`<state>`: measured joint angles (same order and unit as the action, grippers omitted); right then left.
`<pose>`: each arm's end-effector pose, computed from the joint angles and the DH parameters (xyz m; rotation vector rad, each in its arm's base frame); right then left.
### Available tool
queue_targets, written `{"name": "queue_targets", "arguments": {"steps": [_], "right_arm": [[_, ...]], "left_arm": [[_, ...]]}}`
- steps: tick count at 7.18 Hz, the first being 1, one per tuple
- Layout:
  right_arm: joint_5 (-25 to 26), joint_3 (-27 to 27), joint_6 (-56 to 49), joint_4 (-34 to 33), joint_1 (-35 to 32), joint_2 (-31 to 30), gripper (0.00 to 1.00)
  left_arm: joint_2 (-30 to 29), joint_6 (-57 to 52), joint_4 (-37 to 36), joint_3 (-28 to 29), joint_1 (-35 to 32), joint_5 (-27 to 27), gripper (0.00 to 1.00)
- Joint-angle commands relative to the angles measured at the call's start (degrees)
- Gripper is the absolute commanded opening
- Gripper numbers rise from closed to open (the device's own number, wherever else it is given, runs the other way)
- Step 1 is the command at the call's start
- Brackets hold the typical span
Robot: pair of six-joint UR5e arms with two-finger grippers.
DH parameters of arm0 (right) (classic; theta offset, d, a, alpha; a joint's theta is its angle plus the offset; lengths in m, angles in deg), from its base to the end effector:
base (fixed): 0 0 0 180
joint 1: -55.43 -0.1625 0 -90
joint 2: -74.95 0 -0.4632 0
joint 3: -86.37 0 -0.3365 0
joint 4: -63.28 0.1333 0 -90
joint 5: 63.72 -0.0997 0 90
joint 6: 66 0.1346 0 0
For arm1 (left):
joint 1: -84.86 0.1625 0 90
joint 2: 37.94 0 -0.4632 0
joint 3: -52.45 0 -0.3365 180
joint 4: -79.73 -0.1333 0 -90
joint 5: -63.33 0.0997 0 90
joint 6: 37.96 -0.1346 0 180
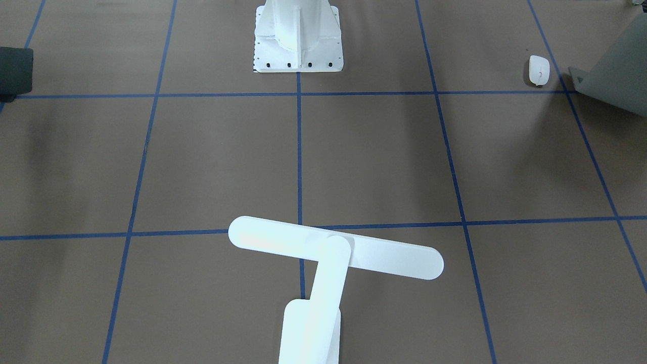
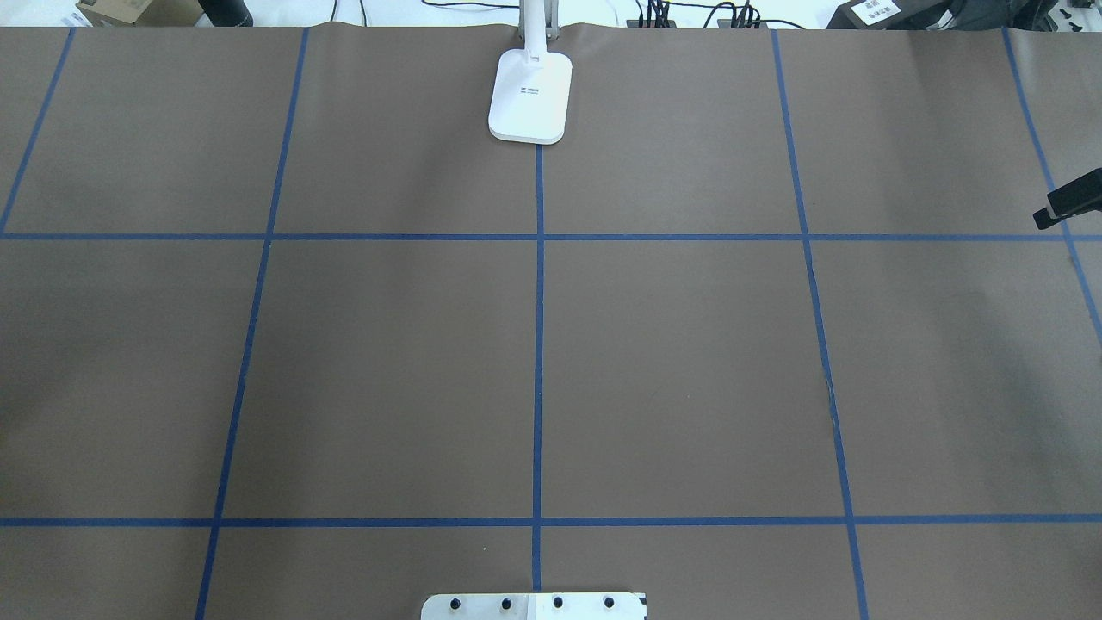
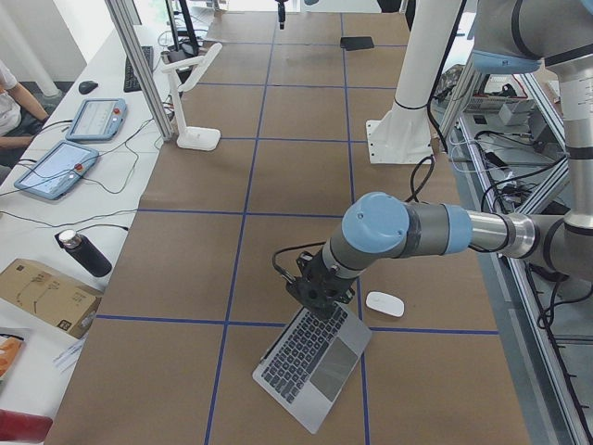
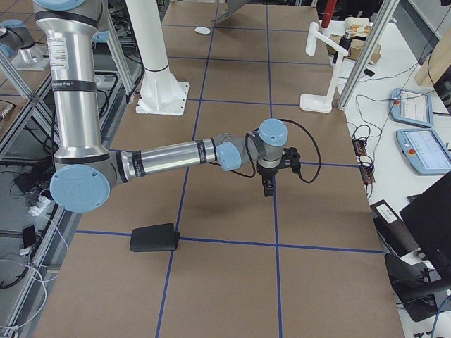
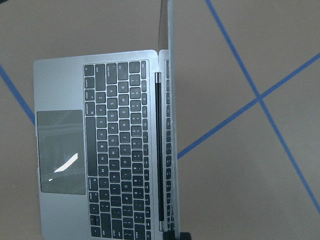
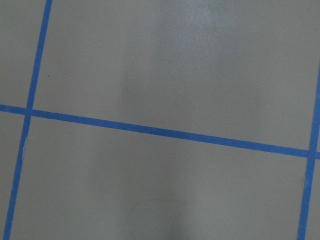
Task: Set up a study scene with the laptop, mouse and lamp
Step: 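Carry the open silver laptop with the left gripper toward the table, then lower the silver laptop with the left gripper in front of the lamp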
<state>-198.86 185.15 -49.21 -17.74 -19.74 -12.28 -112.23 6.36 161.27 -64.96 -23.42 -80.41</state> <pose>-0.0859 -0.4725 0.6117 0.1143 -0.8419 -0.1090 -0.1202 -0.2848 0.6140 -0.1676 0.9676 -0.9816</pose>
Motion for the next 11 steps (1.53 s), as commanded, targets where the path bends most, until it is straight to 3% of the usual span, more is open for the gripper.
{"name": "queue_targets", "arguments": {"steps": [1,3,5,7,8,9,10,11], "right_arm": [[0.2,-0.6,-0.2,0.1,0.0,0.0,0.99],[0.4,-1.8,-0.2,0.1,0.0,0.7,0.99],[0.3,-2.5,-0.1,0.1,0.0,1.3,0.99],[0.3,-2.6,0.0,0.1,0.0,1.4,0.99],[0.1,-2.6,0.0,0.1,0.0,1.3,0.99],[0.0,-2.7,0.0,0.0,0.0,1.3,0.99],[-0.1,-2.6,0.0,0.0,0.0,1.2,0.99],[-0.1,-2.6,0.0,0.0,-0.1,0.8,0.99]], "left_arm": [[-11.5,11.6,0.5,0.0,5.9,-1.4,0.00],[-27.4,34.3,0.5,0.0,18.5,1.8,0.00],[-39.1,55.4,-0.1,-0.8,30.6,8.7,0.00],[-44.4,72.8,-0.1,-3.3,40.6,13.8,0.00],[-50.6,79.5,-2.9,-2.6,45.8,17.3,0.00],[-58.4,82.0,-10.4,-0.6,51.3,23.4,0.00],[-67.5,88.9,-13.0,6.4,55.2,27.3,0.00],[-71.8,95.0,-13.1,10.8,59.4,31.4,0.00]]}}
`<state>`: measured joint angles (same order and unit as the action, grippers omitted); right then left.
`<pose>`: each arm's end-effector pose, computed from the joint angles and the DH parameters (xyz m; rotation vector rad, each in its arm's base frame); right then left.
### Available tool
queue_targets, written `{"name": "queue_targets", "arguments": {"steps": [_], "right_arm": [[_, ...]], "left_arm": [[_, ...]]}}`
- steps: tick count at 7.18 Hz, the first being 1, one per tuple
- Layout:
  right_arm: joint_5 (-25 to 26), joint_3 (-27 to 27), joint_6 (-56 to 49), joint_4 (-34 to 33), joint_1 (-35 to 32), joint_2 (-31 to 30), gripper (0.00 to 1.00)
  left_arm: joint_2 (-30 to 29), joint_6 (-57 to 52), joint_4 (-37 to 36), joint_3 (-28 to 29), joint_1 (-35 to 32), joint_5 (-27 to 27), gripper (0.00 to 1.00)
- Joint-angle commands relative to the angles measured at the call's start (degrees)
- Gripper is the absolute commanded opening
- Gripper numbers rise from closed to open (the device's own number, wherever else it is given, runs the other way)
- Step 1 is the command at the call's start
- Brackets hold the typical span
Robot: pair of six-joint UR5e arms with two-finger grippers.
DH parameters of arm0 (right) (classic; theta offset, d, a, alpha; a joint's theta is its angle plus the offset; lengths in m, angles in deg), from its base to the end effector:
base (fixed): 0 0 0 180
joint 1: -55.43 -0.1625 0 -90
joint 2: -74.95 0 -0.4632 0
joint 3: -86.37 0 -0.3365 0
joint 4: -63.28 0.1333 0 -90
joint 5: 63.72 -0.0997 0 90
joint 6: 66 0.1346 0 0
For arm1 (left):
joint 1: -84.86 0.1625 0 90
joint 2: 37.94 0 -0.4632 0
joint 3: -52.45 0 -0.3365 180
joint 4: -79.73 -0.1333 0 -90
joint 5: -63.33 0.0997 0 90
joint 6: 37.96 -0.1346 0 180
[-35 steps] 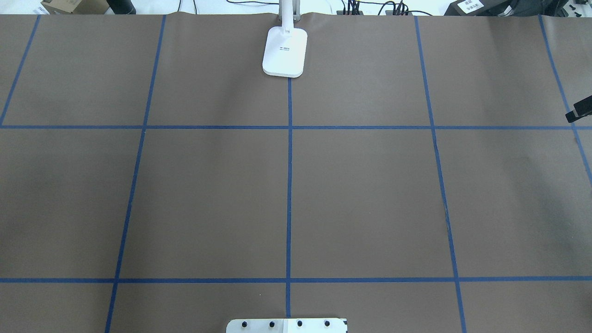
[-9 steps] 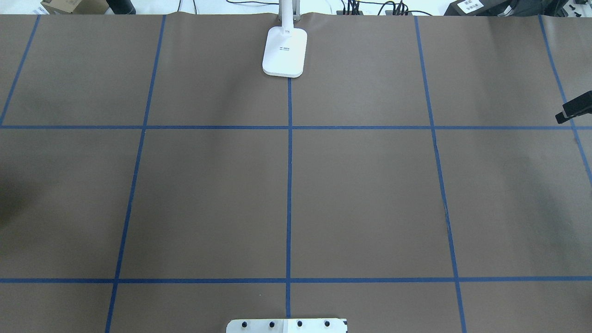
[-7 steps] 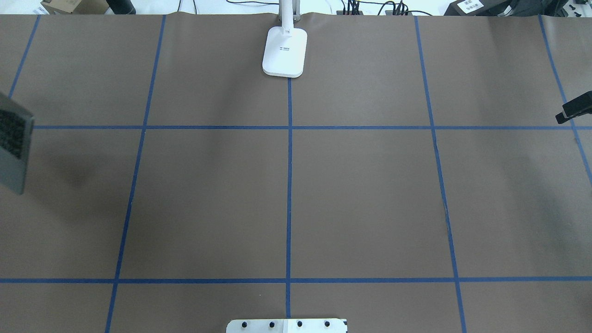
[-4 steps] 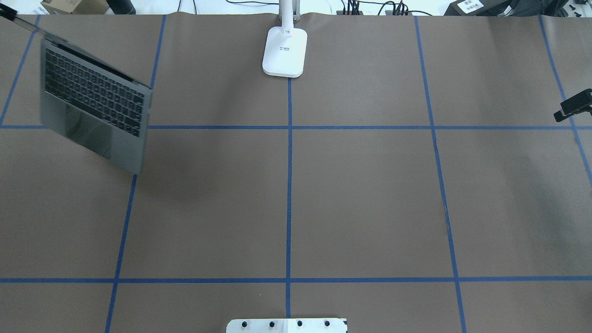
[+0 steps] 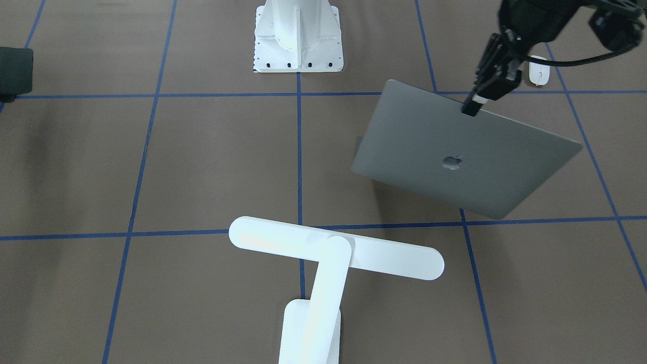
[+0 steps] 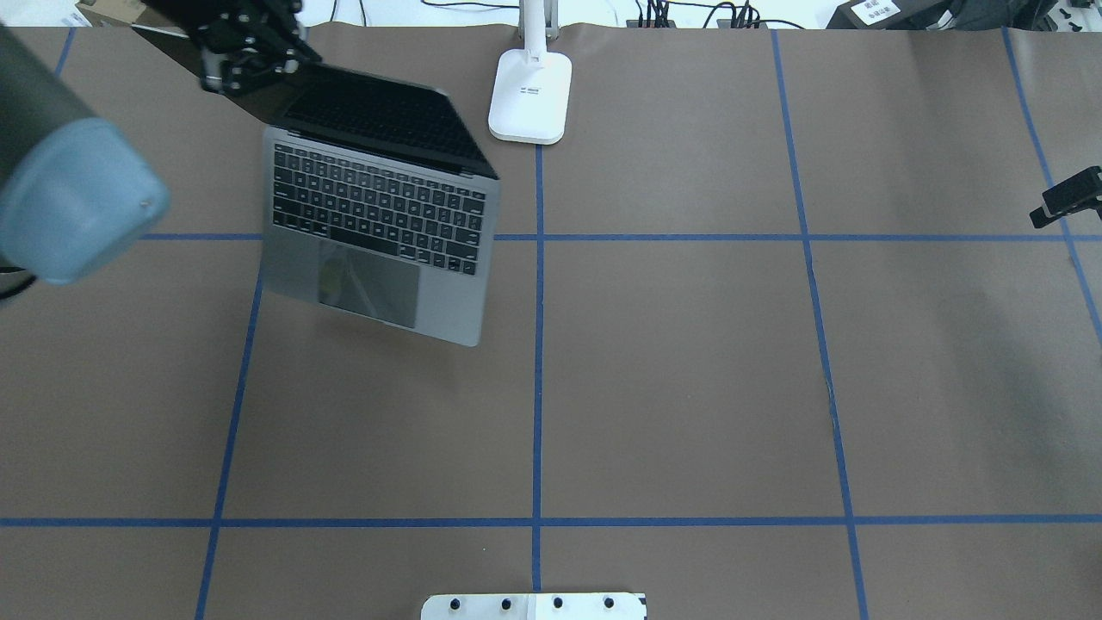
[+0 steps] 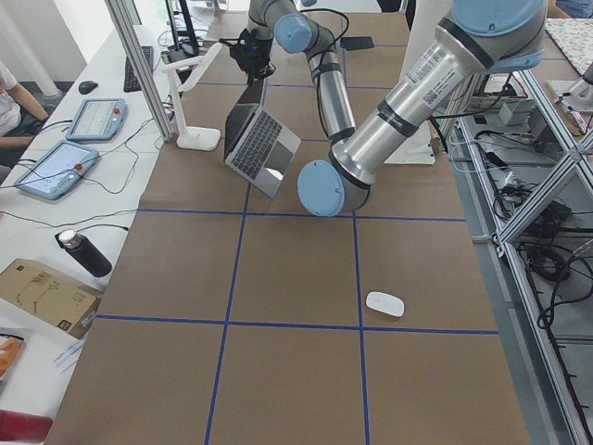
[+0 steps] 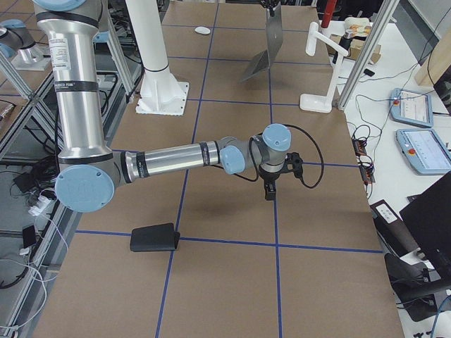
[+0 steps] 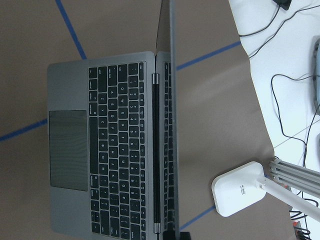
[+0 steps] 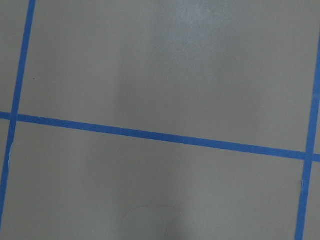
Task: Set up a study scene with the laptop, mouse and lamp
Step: 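Lower the silver laptop with the left gripper in front of the lamp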
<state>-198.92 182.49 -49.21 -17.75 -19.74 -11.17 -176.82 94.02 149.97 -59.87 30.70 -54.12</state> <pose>-0.0883 -0.4813 0.6235 0.0889 -0.8371 -0.0984 0.3011 -0.5386 0.1451 -0.3795 0.9993 -1.3169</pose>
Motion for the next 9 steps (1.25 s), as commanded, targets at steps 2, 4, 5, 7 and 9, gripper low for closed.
{"name": "queue_targets", "arguments": {"steps": [2,4,5,7,9], "right_arm": [[-0.1,0.0,0.0,0.0,-0.1,-0.5,0.99],[-0.1,-0.1,0.0,0.0,-0.1,-0.5,0.99],[-0.1,0.0,0.0,-0.1,-0.1,-0.5,0.99],[-0.2,-0.4,0.0,-0.1,-0.1,-0.5,0.99],[-0.2,-0.9,0.0,-0.1,-0.1,-0.3,0.99]], "left_arm": [[-16.8,16.7,-1.5,19.6,9.8,10.0,0.00],[-18.5,21.5,-0.7,23.5,11.5,10.0,0.00],[-19.5,23.0,2.9,27.6,12.0,10.1,0.00],[-19.7,24.7,9.7,33.4,12.1,11.2,0.00],[-19.7,19.9,14.2,37.6,12.0,11.8,0.00]]}}
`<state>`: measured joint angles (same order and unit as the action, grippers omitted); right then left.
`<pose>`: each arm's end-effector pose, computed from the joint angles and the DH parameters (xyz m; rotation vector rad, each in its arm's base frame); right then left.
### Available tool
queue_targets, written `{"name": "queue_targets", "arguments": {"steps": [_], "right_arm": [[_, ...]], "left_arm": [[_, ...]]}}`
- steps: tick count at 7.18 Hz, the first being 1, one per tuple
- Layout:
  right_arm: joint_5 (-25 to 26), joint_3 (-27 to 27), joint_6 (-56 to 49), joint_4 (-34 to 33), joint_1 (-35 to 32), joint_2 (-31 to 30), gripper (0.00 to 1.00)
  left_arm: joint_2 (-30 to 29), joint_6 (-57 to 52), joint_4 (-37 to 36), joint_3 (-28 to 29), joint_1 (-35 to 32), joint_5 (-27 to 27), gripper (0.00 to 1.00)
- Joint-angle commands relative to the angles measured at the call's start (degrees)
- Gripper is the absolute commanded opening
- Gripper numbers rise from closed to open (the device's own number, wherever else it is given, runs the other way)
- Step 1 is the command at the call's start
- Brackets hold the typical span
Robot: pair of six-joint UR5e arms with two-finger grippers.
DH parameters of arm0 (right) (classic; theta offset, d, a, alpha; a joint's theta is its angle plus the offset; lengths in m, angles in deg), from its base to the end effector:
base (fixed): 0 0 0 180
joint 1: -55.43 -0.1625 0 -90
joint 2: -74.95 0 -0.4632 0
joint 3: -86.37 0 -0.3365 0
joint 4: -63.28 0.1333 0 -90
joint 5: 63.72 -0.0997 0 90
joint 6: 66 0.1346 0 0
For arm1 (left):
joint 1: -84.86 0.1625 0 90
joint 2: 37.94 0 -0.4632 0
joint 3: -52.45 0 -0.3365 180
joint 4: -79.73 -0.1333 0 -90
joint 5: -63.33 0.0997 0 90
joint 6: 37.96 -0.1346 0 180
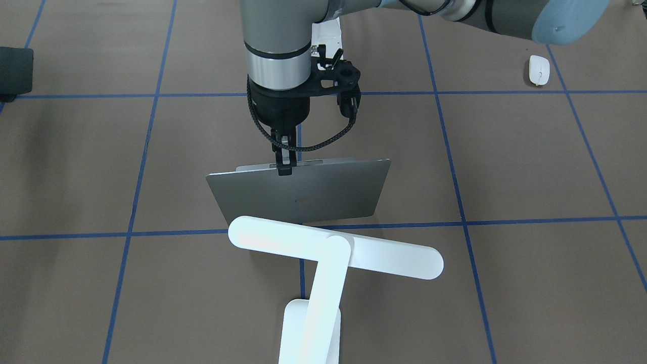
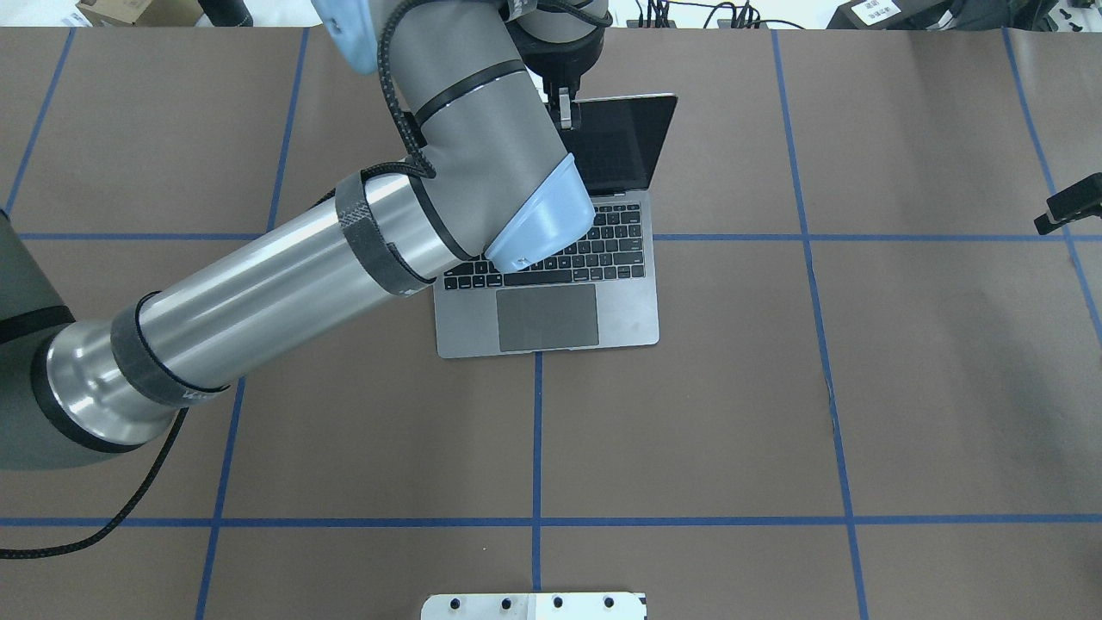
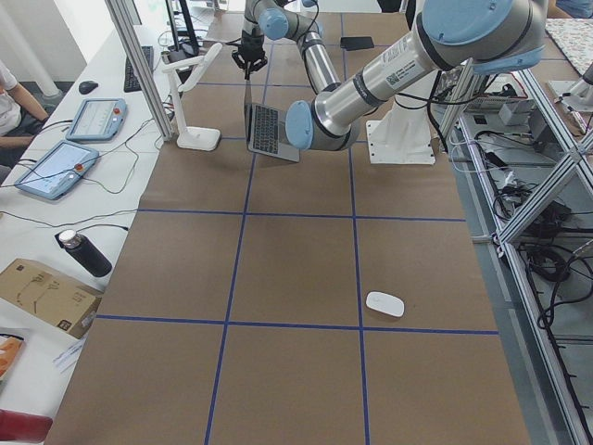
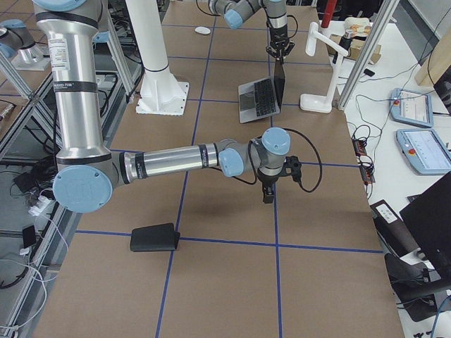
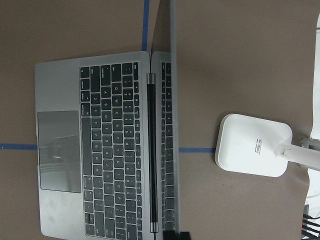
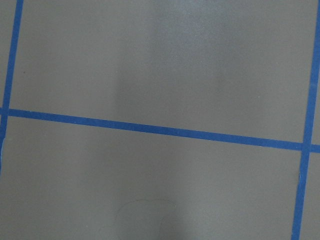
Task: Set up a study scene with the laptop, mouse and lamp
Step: 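Lower the silver laptop with the left gripper in front of the lamp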
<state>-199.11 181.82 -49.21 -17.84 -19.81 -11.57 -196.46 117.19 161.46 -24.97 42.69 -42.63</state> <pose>-0.0872 -0.4779 0.6321 0.0697 -0.8358 -0.0898 0.5152 -0.5965 0.0668 -0.4768 0.8569 -1.6266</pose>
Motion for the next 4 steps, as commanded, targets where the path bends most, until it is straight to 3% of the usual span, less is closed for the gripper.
{"name": "queue_targets", "arguments": {"steps": [1,4], "right_arm": [[0.0,-0.3,0.0,0.0,0.0,0.1,0.99],[0.0,-0.3,0.0,0.0,0.0,0.4,0.99]], "left_arm": [[0.5,-4.8,3.9,3.0,-0.2,0.4,0.00],[3.1,-5.4,7.5,3.2,-0.5,0.4,0.00]]}}
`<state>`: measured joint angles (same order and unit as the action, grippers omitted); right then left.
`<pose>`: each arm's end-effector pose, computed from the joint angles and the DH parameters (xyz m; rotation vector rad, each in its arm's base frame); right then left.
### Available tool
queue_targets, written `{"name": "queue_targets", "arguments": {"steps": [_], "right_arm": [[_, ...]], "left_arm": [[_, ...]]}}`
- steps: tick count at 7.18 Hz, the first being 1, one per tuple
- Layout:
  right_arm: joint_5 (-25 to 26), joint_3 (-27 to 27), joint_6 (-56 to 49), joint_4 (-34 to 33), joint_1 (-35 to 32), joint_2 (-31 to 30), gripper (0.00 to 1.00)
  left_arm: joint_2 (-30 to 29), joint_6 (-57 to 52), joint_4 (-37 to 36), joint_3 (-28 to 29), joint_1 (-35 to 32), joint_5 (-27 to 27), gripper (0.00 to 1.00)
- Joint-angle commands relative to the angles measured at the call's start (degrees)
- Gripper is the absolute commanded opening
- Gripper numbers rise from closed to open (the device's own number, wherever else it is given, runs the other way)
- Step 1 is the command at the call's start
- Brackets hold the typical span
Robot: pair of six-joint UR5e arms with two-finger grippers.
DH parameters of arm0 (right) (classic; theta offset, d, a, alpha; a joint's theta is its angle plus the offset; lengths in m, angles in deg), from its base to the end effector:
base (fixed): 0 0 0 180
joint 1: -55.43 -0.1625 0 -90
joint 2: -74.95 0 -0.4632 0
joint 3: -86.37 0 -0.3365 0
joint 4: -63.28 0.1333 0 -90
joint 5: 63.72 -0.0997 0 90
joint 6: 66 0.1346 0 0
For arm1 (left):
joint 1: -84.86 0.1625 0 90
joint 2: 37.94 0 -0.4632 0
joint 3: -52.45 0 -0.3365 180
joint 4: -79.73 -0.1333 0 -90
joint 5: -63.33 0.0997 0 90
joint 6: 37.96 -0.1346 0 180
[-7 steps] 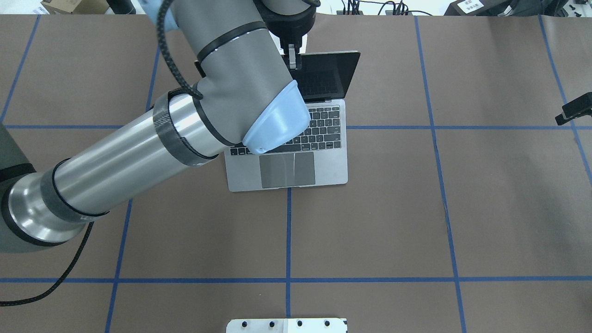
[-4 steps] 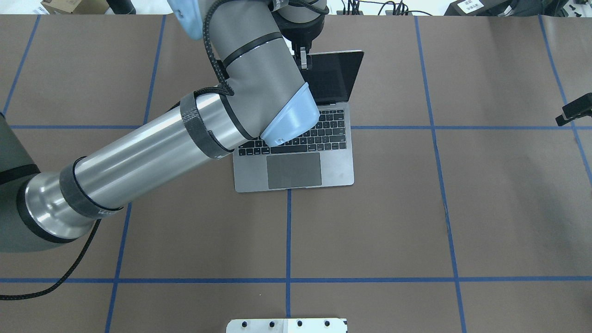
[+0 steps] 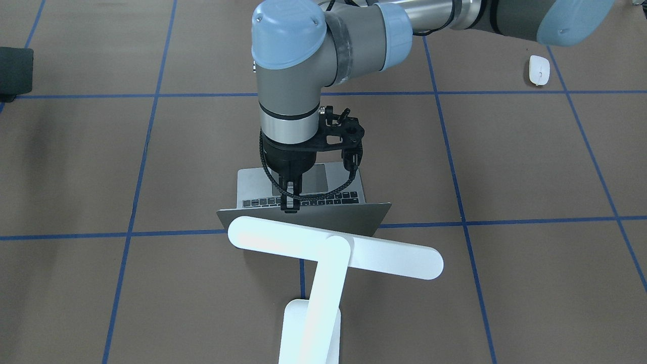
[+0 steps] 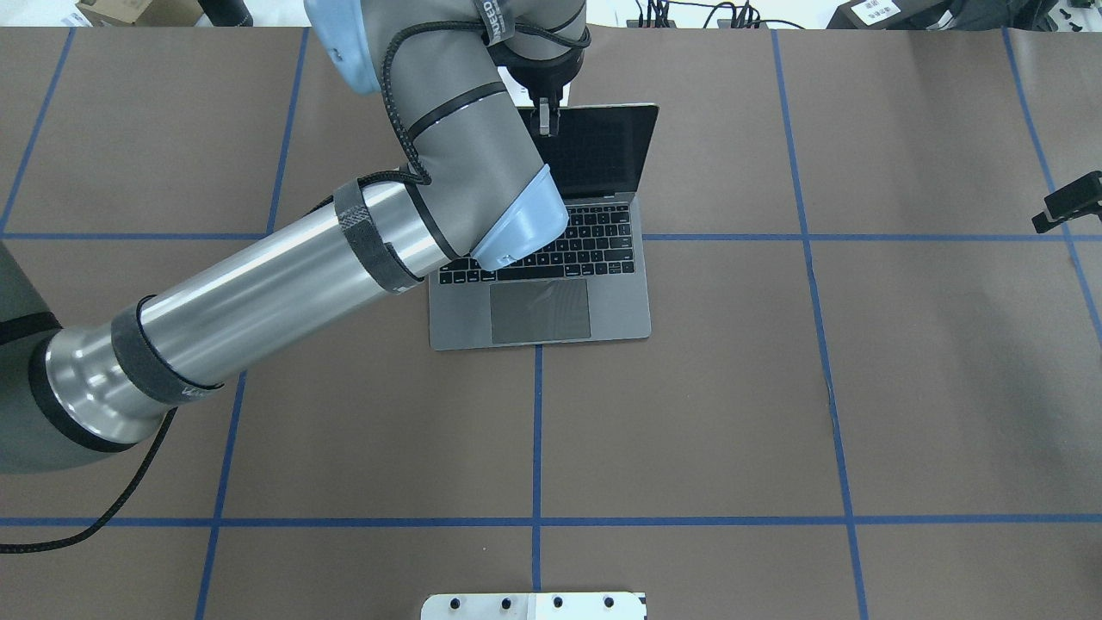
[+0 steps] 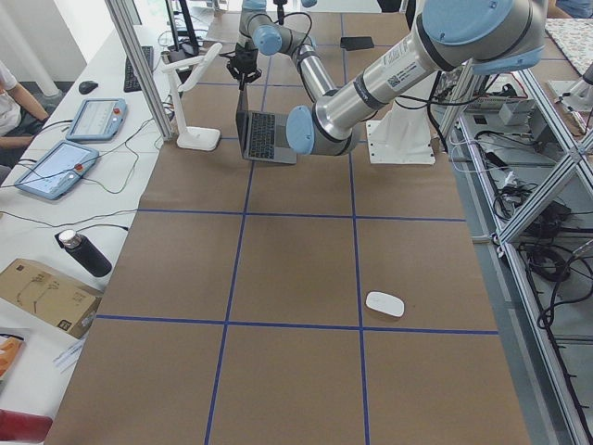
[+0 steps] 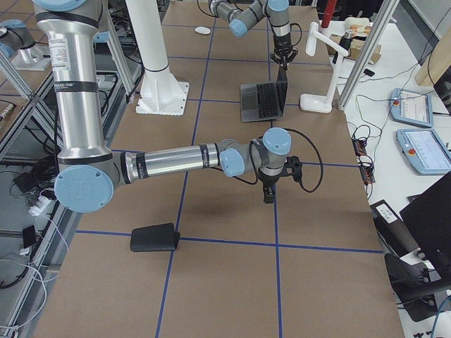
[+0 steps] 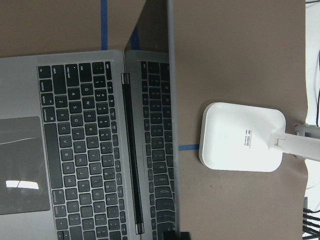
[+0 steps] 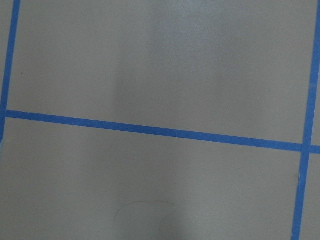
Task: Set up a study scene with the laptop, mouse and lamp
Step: 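Lower the silver laptop with the left gripper in front of the lamp, then release the laptop and raise the left gripper away from it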
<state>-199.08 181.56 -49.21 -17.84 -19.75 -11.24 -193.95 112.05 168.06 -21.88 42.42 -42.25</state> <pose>-0.0883 -0.4805 0.6314 0.0705 -0.8357 -0.0912 0.5257 -0.6123 0.1025 -0.4259 0.8884 -1.5448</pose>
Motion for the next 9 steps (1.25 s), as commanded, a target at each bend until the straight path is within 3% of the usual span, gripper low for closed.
{"name": "queue_targets", "arguments": {"steps": [1,3,4,6,7,9], "right_arm": [[0.0,0.0,0.0,0.0,-0.1,0.1,0.99],[0.0,0.0,0.0,0.0,-0.1,0.1,0.99],[0.0,0.0,0.0,0.0,0.0,0.1,0.99],[0.0,0.1,0.0,0.1,0.0,0.1,0.99],[0.0,0.1,0.0,0.2,0.0,0.2,0.99],[-0.1,0.7,0.0,0.2,0.0,0.3,0.99]], "left_arm": [[0.8,-0.2,0.9,0.1,-0.2,0.0,0.00],[1.0,-0.2,0.9,0.1,-0.5,0.0,0.00],[1.4,-1.3,0.9,0.1,-0.5,-0.1,0.60],[1.9,-3.0,0.7,-0.7,-0.6,-0.1,0.99],[2.8,-3.2,0.3,-2.7,-1.1,-0.2,0.99],[13.9,-8.4,0.0,-18.0,-2.2,-0.5,0.99]]}}
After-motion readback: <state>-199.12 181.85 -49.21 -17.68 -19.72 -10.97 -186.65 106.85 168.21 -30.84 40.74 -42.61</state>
